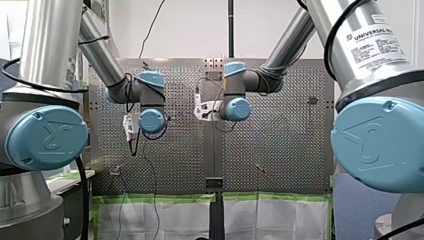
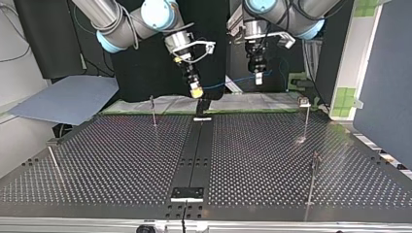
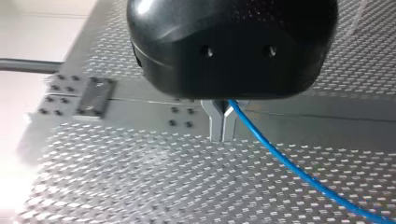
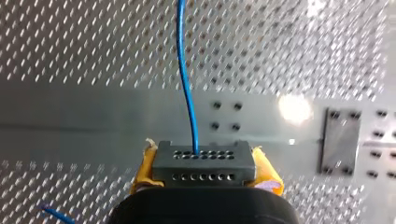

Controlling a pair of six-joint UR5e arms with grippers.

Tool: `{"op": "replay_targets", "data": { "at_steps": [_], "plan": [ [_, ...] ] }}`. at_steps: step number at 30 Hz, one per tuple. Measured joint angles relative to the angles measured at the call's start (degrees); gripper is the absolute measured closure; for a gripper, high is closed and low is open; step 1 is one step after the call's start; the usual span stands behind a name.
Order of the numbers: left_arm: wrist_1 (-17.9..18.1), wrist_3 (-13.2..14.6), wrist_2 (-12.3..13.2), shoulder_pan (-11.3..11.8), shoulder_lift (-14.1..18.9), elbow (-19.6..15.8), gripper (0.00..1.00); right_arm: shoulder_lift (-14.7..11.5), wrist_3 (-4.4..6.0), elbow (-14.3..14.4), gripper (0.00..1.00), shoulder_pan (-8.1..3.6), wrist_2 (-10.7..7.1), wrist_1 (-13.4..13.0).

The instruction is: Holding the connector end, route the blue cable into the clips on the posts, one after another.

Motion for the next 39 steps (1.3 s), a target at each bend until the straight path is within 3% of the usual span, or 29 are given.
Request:
{"op": "replay_targets", "data": {
  "at_steps": [5,9,21,26,29,34,39],
  "plan": [
    [-3.25,-1.73,0.08,0.93,3.24,2.82,1.00,-0.14,0.17,-2.83,1.00,0.42,-3.07,3.06],
    [-5.45,-2.18,0.17,1.50,5.47,4.40,1.00,-0.17,0.34,-5.00,1.00,0.71,-4.53,5.33],
    [-11.80,-4.60,0.17,3.96,11.79,7.57,1.00,-0.23,1.57,-11.91,1.00,0.99,-4.93,10.02],
    [-14.77,-4.22,1.21,5.24,14.31,9.38,1.00,-0.20,3.64,-14.01,1.00,1.01,-5.96,10.49],
    [-16.55,-4.01,1.41,6.01,14.92,10.44,1.00,-0.19,4.29,-15.04,1.00,1.04,-6.35,10.82],
    [-18.68,-3.84,1.81,7.38,15.34,11.31,1.00,-0.18,4.58,-17.24,1.00,1.19,-6.46,12.25],
    [-19.20,-3.98,4.15,10.18,15.65,11.53,1.00,-0.17,4.66,-20.29,1.00,1.43,-6.36,14.02]
  ]
}}
